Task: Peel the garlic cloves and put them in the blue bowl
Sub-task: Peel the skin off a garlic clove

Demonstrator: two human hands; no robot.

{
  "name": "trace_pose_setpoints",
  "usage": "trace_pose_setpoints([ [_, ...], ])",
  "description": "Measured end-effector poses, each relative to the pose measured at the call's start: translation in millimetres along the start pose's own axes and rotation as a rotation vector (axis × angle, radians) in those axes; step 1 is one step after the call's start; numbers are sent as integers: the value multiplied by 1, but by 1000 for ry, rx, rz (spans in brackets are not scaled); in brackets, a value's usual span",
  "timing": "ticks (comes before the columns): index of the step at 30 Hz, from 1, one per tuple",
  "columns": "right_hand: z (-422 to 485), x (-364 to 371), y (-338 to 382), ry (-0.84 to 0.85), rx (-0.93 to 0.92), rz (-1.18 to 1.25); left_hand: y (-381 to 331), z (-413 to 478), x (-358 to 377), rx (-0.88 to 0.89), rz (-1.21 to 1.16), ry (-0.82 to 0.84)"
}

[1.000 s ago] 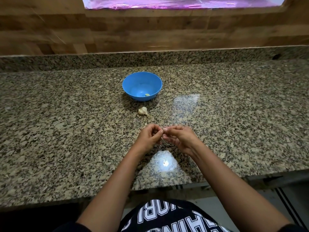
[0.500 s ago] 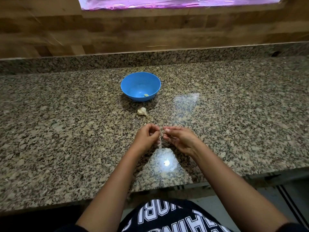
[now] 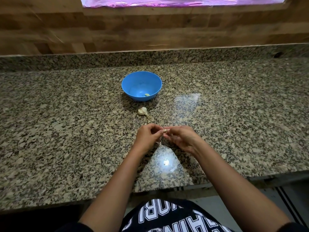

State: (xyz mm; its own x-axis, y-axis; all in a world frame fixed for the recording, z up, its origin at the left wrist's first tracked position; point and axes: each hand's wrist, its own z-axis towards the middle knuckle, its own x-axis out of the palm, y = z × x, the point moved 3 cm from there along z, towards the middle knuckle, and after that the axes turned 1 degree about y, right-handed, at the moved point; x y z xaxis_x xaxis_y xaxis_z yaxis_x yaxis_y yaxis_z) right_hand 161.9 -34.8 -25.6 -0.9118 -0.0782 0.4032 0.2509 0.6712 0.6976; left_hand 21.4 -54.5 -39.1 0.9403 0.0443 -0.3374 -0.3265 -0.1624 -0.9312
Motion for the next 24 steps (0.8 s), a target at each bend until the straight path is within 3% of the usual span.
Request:
trace_pose_setpoints([
  [10,3,3,4,-29,-74,-34,0,4,0,-4,24,-49],
  [19,1,2,6,-1,-67,-84,-6,8,2,97,45,-8],
  [24,1,0,6,-34,-83,-107,-14,8,4,236,265,-3],
])
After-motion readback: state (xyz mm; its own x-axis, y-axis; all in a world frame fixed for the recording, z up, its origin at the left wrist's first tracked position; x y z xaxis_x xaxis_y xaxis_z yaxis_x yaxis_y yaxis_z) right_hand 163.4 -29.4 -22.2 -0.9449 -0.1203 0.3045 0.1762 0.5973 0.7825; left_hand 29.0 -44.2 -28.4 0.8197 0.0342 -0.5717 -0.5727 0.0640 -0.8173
